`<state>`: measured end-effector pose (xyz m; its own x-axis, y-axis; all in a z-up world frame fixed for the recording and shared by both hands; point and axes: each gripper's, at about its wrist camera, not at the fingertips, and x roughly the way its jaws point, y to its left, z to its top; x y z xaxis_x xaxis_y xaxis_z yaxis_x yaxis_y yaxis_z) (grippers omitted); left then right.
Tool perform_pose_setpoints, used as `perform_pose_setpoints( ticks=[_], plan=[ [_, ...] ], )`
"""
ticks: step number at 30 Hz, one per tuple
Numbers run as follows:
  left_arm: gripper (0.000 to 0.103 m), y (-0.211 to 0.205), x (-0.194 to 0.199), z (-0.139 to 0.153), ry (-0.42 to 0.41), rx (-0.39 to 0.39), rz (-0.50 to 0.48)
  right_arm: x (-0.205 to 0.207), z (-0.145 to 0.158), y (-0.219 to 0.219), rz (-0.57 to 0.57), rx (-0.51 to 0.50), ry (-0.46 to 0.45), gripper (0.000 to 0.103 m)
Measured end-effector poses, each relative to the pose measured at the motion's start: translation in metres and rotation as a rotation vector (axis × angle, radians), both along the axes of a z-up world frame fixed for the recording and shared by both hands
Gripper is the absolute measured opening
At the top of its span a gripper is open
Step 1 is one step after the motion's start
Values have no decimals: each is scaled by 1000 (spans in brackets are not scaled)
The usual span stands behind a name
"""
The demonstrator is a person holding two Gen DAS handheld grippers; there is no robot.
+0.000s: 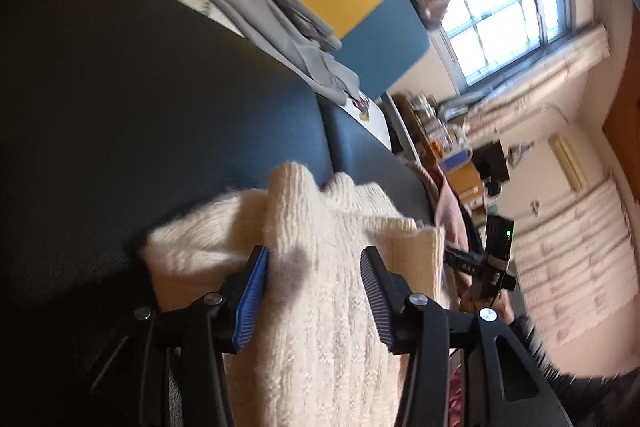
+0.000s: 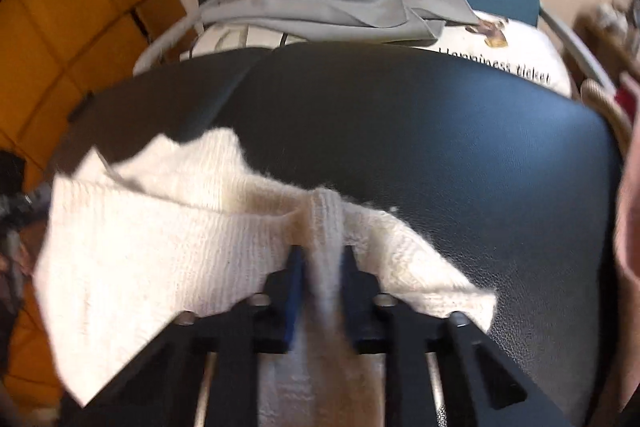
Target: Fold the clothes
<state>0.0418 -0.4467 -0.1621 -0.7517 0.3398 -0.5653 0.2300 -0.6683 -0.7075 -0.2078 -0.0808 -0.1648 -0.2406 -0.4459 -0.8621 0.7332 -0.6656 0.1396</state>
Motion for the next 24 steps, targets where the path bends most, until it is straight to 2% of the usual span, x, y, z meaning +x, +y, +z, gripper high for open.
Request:
perform_pose_setpoints(
  ticks=[3,4,5,7,12,14,16,19,21,24],
  plan=[
    [46,8,-10,-2,-40,-47,-45,10,4,0,3,22,61,9],
    [39,11,-13,-3,-61,-69,-53,13,6,1,3,23,74,9],
    [25,13,-16,-4,-82,-92,-60,16,8,2,3,24,88,8],
    [7,17,-15,-2,-93,-130,-44,22,17,5,-8,22,129,8],
    [7,11,14,25,30,-133,81,29,59,25,-93,-58,244,7],
    [7,6,21,31,47,-136,128,22,63,31,-130,-59,260,7],
    [7,-2,17,27,16,-131,152,11,58,36,-170,-51,246,7],
    [7,-6,3,10,-52,-122,161,-11,26,41,-241,-43,155,7],
    [7,-6,-1,1,-95,-138,161,-14,6,43,-265,-43,105,7],
    [7,-10,7,-17,-148,-112,183,-13,-9,44,-286,-62,83,7]
  ],
)
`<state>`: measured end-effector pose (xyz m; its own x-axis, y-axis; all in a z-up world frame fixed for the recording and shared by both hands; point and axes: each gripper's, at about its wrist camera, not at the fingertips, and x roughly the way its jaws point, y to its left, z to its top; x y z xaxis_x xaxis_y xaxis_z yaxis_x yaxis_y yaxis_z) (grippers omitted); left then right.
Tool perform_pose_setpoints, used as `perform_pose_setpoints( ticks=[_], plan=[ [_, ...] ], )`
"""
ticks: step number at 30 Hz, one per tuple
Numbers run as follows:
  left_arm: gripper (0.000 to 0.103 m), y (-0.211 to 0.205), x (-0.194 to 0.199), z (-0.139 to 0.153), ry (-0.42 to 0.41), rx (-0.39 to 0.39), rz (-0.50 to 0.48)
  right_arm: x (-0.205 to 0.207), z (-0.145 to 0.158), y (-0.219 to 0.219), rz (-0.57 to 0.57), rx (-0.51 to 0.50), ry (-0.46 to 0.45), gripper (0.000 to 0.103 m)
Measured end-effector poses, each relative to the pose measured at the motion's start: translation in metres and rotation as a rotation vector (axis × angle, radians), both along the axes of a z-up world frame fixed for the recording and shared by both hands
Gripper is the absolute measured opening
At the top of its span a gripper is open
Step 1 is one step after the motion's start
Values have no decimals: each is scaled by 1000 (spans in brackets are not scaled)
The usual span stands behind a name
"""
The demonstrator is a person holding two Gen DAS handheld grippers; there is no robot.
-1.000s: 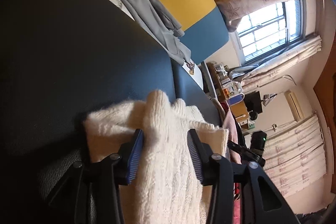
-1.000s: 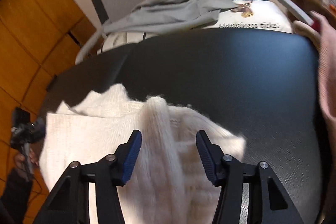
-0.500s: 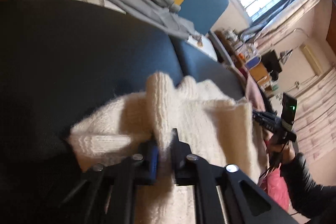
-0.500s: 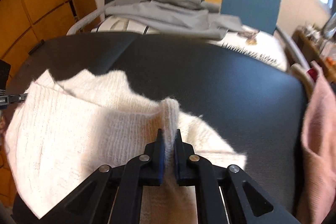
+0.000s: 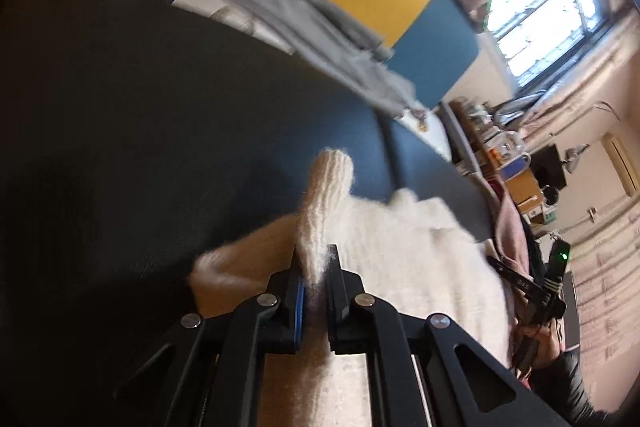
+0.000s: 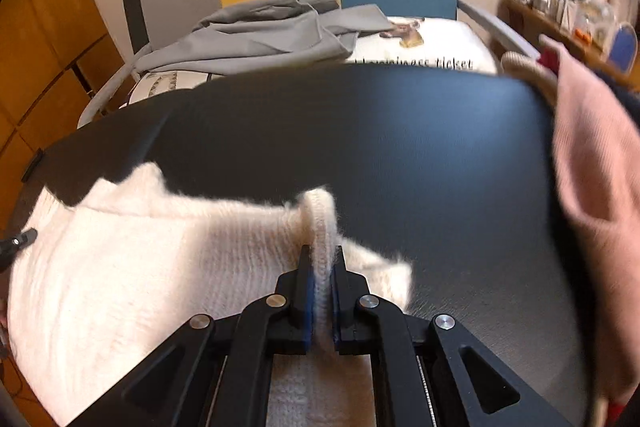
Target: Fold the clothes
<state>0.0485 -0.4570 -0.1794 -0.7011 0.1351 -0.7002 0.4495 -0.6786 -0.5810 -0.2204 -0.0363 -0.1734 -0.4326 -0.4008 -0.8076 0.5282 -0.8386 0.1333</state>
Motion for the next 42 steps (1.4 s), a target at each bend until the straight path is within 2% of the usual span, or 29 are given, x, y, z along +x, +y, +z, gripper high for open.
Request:
perform_pose_setpoints(
  ticks=[4,7,9,10,12,14,17,18,20,21,24,27,29,32,33,34,36,39,42],
  plan=[
    [11,-1,11,0,-11,-4,39,-3,1,3,-4,-41,-5,8],
    [15,10,17,25,-37,-148,93,-6,4,7,-6,-76,-14,14],
    [18,19,20,42,-54,-247,129,2,17,11,-17,-102,24,15],
    [19,26,24,52,-30,-280,141,8,25,12,-15,-113,55,20],
    [19,44,27,62,18,-303,117,23,38,13,4,-145,104,28],
    [19,69,21,65,44,-328,39,41,48,12,55,-193,122,29],
    [19,95,11,46,5,-340,-55,63,38,1,125,-188,64,29],
    [19,97,11,38,-10,-320,-54,69,30,-3,130,-168,43,29],
    [19,93,20,22,-15,-275,-13,76,7,-4,113,-149,-20,30],
    [18,89,31,18,16,-250,7,80,0,-2,103,-160,-28,30],
    [7,72,64,4,73,-106,74,85,-7,11,46,-262,-85,30],
    [6,82,80,5,54,-221,41,97,-7,10,86,-259,-86,30],
    [6,85,75,8,23,-292,-1,98,-7,12,99,-271,-92,30],
    [9,95,62,26,-52,-383,-25,92,8,36,78,-400,-209,32],
    [12,101,61,34,-61,-419,-31,95,14,48,93,-447,-224,43],
    [17,110,60,42,-31,-426,-57,99,20,64,115,-489,-236,65],
    [18,134,55,52,36,-396,-128,108,27,97,149,-557,-270,90],
    [19,182,36,58,94,-377,-276,124,19,140,166,-634,-354,91],
    [19,224,-5,54,124,-296,-422,135,-1,164,162,-699,-438,91]
  ],
)
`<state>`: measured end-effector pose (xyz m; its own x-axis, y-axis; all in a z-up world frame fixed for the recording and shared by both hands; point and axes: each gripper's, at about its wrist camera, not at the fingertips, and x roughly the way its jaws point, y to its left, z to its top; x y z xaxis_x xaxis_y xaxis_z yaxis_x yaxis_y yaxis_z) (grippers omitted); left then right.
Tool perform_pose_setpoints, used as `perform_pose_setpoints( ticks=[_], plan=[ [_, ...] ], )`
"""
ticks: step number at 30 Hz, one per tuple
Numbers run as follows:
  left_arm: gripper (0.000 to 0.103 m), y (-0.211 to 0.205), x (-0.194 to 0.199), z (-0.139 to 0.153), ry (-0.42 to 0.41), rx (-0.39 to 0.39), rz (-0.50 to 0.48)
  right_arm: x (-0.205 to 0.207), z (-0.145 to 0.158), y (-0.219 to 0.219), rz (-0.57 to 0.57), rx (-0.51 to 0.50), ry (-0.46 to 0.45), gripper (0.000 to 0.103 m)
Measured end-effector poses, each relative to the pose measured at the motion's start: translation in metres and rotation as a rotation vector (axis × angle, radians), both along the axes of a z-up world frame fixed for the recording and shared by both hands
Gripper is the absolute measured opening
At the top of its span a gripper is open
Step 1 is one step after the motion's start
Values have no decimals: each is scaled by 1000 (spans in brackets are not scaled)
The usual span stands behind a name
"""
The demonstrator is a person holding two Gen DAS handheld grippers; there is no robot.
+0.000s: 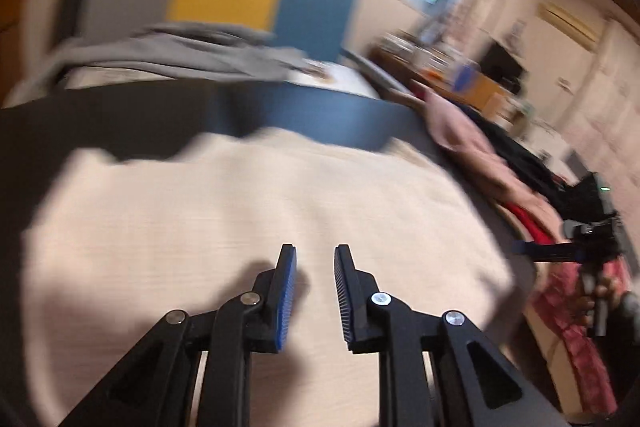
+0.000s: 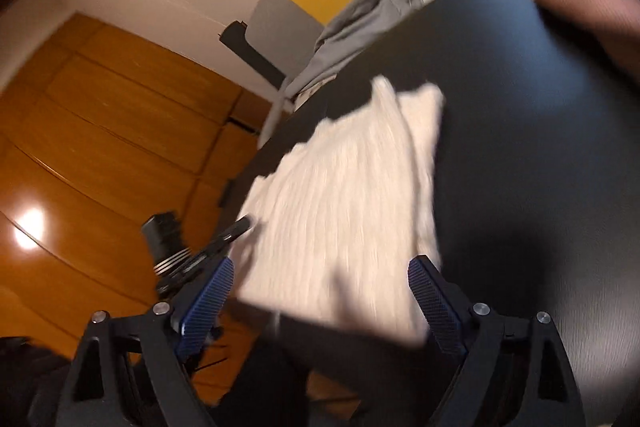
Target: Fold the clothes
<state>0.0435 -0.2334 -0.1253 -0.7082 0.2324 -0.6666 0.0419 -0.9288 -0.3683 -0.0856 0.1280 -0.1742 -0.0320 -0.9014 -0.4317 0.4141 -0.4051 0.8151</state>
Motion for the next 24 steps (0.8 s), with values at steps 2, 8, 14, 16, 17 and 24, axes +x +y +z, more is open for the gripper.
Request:
perform_pose_setpoints(
  ticks=[2,8,14,16,17,24],
  plan=[
    [19,24,-13,-1,-4,25,-62,-4,-16,8,-20,-69,-72,91],
    [19,61,-63,-14,-59,-33,-273,-17,-40,2,20,-232,-159,91],
    [19,61,-71,-9,-53,-31,-353,-20,-34,-33,193,-142,-141,91],
    [19,62,-73,-12,-68,-51,-365,-19,-32,-43,266,-92,-137,92],
    [19,62,-73,-14,-72,-57,-369,-16,-31,-49,317,-64,-138,92],
    [19,51,-83,-35,-108,72,-287,27,-31,-93,649,67,-177,103]
  ],
)
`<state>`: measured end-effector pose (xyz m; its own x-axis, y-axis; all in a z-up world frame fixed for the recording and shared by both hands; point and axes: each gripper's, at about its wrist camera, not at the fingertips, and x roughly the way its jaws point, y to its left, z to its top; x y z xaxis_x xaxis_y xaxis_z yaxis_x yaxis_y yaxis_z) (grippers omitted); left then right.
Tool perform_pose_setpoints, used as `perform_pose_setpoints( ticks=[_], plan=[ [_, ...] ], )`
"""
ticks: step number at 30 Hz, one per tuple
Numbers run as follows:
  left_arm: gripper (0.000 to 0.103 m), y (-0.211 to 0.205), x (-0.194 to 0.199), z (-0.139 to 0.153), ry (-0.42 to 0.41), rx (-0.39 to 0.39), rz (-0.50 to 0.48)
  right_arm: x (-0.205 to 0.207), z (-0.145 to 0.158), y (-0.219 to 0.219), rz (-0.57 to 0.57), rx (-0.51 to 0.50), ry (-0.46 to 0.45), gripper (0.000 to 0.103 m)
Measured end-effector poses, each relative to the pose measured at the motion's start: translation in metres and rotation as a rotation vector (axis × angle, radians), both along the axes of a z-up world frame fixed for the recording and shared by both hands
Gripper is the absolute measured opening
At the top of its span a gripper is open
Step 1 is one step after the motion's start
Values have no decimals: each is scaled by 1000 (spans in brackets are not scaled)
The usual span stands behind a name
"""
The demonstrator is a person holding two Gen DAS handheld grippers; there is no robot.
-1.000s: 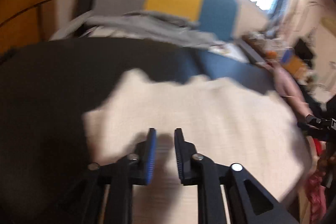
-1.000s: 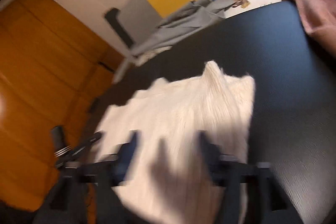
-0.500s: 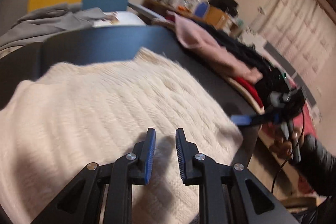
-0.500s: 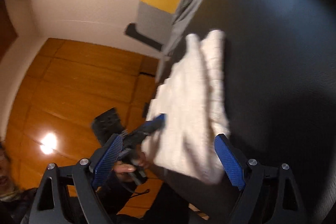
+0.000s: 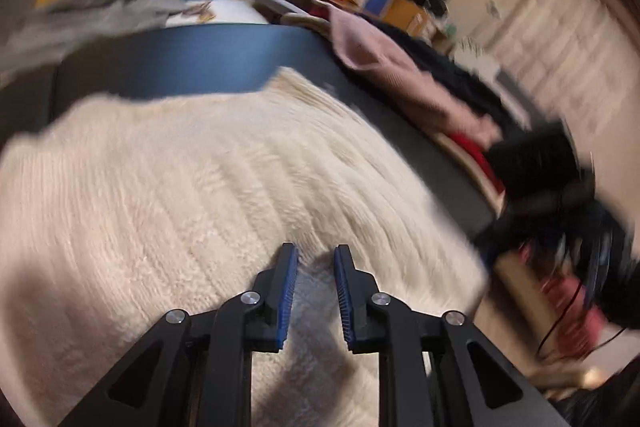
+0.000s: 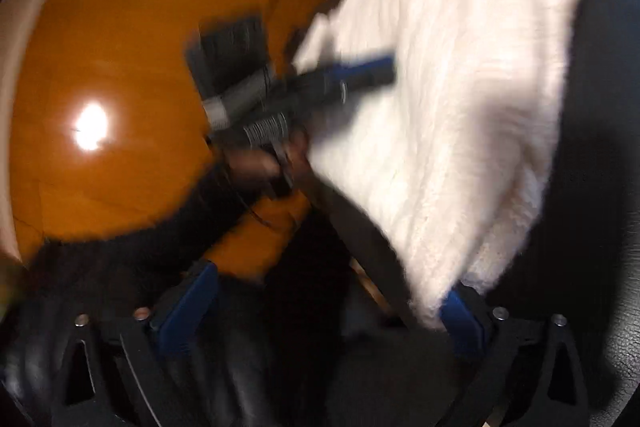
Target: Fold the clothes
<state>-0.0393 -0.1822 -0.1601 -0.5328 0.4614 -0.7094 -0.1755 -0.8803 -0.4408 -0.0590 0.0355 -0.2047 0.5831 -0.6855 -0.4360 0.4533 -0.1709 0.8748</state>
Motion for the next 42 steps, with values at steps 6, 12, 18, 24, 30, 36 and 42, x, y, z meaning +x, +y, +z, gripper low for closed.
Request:
perform_pose_setpoints(
  ticks=[6,12,18,24,30,36,42],
  plan=[
    [19,-2,6,-2,38,6,19,1,7,6,-65,72,12,103],
    [18,-11,37,21,83,6,62,12,55,33,-242,72,164,103],
    [18,-88,128,35,135,50,302,17,99,-10,-350,-52,340,103],
    [25,-187,243,35,132,34,575,20,66,-87,-342,99,451,103],
    [28,-230,274,1,60,114,520,14,35,-85,-351,158,419,103],
    [30,-245,257,-23,76,329,422,2,24,-69,-419,75,267,103],
    [31,-256,248,-41,21,389,457,5,29,-60,-423,62,272,103]
  ],
)
